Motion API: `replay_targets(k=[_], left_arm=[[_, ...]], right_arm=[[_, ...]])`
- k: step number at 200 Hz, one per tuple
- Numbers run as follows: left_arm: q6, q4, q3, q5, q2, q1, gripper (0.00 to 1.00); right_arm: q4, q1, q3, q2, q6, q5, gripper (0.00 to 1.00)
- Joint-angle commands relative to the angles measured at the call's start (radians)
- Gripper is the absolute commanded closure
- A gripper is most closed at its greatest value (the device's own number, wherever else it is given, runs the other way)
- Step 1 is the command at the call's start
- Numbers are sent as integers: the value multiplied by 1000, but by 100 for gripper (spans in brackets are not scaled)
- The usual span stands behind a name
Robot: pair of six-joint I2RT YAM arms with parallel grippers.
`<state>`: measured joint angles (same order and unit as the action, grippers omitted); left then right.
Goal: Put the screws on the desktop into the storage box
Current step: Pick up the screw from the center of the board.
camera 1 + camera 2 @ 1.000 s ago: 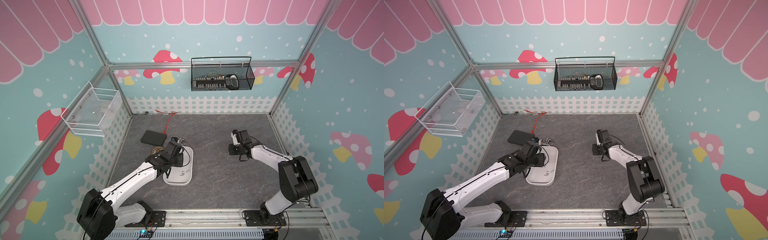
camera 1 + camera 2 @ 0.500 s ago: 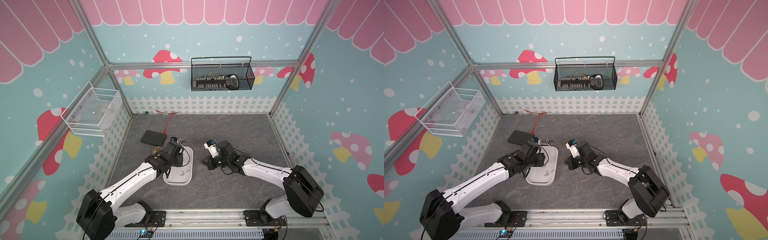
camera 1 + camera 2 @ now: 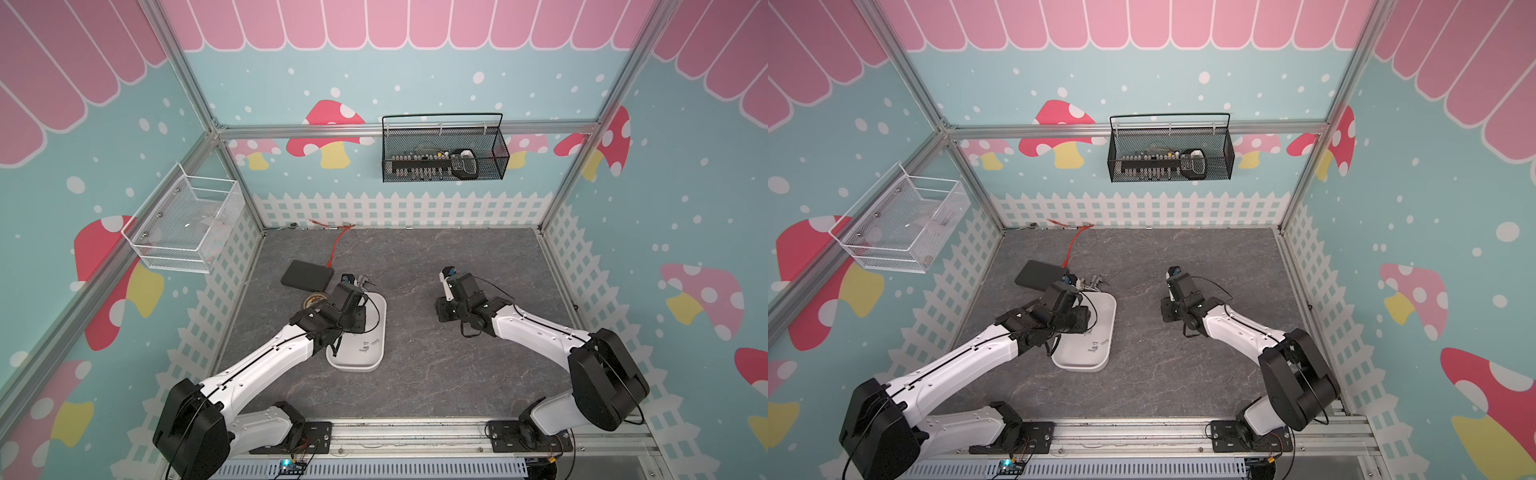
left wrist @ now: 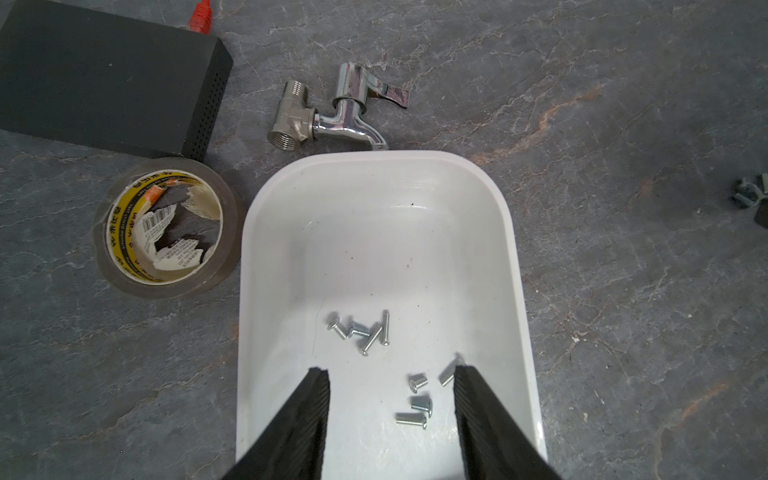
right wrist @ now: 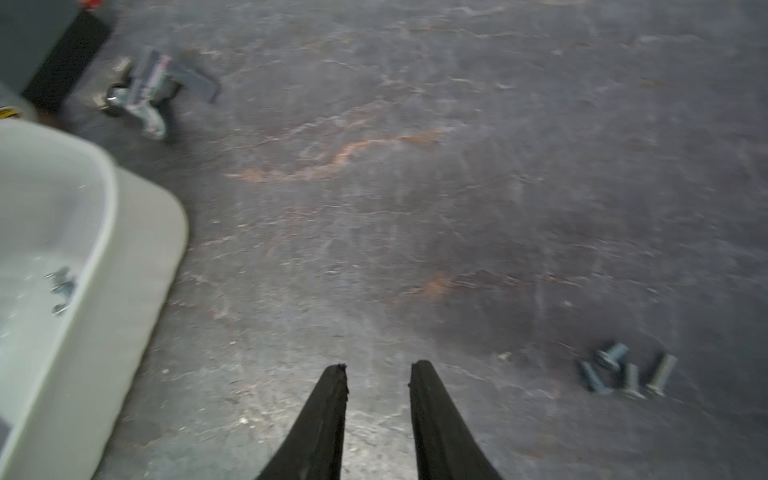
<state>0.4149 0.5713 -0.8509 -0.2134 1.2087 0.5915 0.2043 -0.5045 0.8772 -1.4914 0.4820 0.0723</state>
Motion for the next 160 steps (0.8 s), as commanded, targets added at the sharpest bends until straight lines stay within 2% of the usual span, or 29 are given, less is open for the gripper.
replay_targets(k=[1, 45, 72, 135, 160], left_arm=[[-8, 9, 8, 3, 6, 1, 48], [-8, 9, 7, 6, 3, 3, 48], [-7, 8, 9, 7, 0, 3, 48], [-9, 10, 9, 9, 4, 4, 48], [-11, 10, 9, 10, 8, 4, 48]], right_arm=[[76, 76, -18, -21, -24, 72, 65], [162, 138, 47, -117, -43, 145, 65], [165, 172, 66, -158, -60, 131, 65], [168, 214, 108, -207, -86, 107, 76], [166, 225, 113, -226, -88, 86, 77]])
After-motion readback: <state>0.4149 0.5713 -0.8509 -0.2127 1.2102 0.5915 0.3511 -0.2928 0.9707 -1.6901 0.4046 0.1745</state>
